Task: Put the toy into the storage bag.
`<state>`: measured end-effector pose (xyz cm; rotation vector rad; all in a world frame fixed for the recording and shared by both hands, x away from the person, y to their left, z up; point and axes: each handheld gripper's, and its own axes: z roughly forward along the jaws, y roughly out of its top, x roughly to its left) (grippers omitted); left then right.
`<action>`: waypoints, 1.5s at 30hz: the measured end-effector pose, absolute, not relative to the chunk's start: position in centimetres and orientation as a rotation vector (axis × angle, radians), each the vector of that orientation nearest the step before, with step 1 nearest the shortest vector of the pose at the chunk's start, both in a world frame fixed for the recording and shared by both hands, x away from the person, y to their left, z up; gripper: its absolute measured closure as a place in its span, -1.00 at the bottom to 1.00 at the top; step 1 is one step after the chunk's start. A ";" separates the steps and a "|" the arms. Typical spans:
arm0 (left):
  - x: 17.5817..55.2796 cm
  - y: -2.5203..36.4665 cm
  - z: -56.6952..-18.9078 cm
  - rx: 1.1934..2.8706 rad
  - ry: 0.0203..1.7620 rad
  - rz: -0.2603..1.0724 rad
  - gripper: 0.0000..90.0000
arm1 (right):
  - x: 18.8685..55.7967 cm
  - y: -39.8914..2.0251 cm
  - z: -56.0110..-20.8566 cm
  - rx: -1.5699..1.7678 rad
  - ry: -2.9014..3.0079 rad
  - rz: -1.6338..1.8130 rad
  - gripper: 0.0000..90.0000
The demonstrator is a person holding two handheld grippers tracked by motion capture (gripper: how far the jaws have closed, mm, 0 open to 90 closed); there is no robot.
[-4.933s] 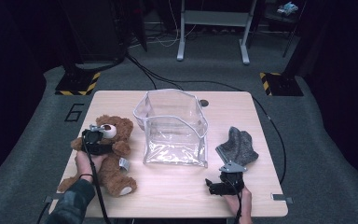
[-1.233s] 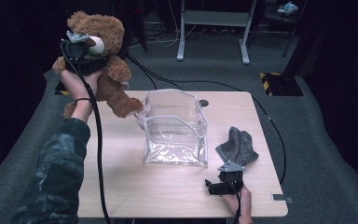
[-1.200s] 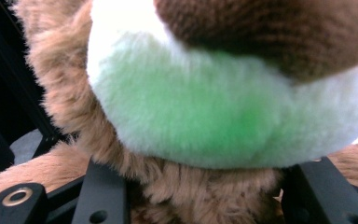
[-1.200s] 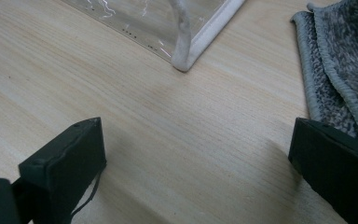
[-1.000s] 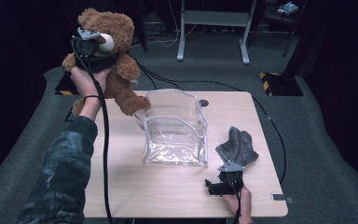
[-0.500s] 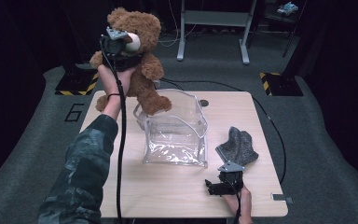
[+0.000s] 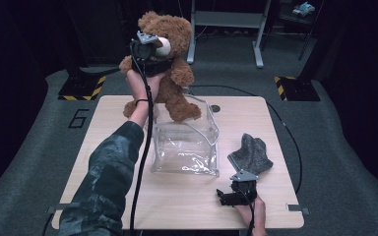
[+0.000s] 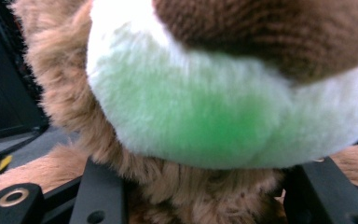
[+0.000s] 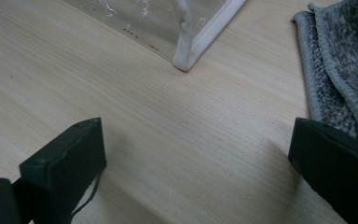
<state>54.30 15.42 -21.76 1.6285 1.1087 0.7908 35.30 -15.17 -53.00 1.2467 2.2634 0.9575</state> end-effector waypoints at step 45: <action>52.6 12.2 -30.2 1.689 1.130 0.583 0.05 | 35.3 -15.1 -53.0 1.250 2.258 0.959 -0.93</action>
